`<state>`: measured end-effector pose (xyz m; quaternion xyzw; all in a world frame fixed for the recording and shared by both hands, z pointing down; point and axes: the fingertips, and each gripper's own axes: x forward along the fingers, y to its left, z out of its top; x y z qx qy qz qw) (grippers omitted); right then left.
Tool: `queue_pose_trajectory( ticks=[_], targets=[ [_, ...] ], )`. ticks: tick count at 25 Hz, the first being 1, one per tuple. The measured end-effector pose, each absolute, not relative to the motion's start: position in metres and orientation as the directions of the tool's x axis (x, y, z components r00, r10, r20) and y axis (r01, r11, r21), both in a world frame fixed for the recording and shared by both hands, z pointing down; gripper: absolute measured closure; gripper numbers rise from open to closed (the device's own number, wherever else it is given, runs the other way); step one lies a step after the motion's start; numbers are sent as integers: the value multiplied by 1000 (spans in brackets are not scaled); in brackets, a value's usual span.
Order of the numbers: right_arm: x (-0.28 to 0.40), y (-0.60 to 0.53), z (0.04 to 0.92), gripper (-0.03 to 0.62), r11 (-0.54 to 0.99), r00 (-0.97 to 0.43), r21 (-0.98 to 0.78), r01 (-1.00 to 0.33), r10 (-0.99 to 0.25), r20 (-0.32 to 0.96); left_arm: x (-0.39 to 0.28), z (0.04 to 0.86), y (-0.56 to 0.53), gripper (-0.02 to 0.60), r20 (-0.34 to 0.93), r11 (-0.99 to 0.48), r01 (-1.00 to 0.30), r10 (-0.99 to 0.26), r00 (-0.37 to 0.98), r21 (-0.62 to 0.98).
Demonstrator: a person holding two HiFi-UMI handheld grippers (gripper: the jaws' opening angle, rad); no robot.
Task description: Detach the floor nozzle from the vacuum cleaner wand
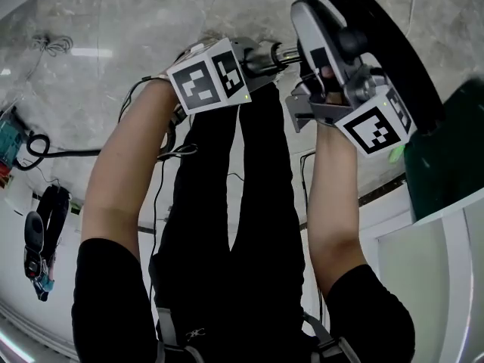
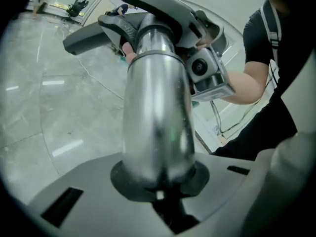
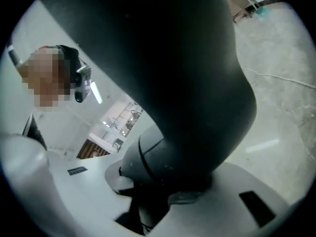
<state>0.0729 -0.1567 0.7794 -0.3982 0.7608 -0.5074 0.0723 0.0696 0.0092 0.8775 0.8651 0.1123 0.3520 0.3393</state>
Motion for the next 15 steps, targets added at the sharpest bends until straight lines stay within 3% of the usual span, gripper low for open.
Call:
queue_pose_trajectory(
  ticks=[3, 6, 8, 10, 13, 15],
  targets=[
    [82, -155, 780, 456, 153, -662, -841, -519, -694, 282, 73, 880, 8, 518, 550, -759, -37, 436, 713, 650],
    [116, -154, 807, 456, -175, -468, -760, -626, -695, 546, 80, 895, -4, 523, 677, -821, -158, 325, 661, 549],
    [126, -152, 812, 456, -272, -407, -716, -642, -671, 620, 85, 895, -5, 525, 675, -822, -150, 331, 660, 549],
    [114, -154, 799, 456, -113, -497, -770, -628, -702, 510, 82, 887, -1, 525, 612, -797, -68, 402, 681, 600],
    [89, -153, 775, 456, 197, -674, -844, -500, -701, 235, 72, 879, 5, 525, 531, -755, 43, 499, 684, 654],
    [81, -148, 767, 456, 298, -736, -853, -429, -662, 139, 69, 872, 12, 526, 461, -701, 97, 559, 689, 706]
  ],
)
